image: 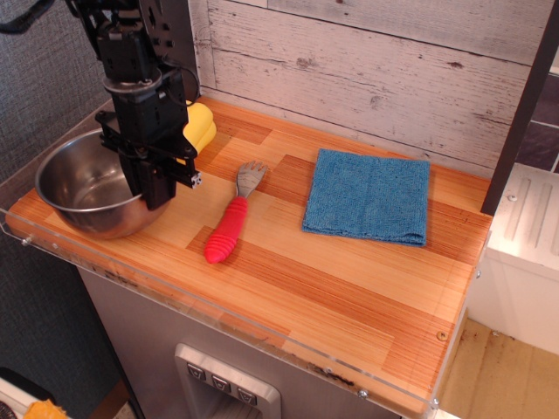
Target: Place the silver pot on the blue towel.
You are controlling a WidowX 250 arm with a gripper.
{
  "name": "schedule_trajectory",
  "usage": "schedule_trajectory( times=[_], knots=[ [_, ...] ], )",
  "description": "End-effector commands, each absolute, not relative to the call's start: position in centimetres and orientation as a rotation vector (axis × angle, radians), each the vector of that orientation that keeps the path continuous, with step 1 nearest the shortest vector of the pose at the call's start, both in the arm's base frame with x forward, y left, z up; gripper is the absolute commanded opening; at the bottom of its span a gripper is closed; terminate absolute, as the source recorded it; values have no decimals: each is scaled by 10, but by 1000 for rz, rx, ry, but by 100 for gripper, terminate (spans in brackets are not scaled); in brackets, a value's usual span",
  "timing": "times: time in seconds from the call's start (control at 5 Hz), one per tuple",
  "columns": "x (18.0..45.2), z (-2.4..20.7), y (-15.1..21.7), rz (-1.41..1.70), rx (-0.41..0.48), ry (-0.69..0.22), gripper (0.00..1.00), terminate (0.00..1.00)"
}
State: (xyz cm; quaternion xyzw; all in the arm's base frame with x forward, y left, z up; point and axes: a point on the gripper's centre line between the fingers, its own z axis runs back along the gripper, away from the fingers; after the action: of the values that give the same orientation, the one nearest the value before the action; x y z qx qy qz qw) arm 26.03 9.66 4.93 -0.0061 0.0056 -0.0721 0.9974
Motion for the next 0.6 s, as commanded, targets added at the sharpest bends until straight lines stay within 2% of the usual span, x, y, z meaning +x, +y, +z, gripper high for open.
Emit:
schedule_trajectory(
  times=[0.0, 0.4],
  knots=[
    [267, 80, 89, -185, 22, -8, 0, 0],
    [292, 115, 44, -284, 29, -91, 0, 0]
  ],
)
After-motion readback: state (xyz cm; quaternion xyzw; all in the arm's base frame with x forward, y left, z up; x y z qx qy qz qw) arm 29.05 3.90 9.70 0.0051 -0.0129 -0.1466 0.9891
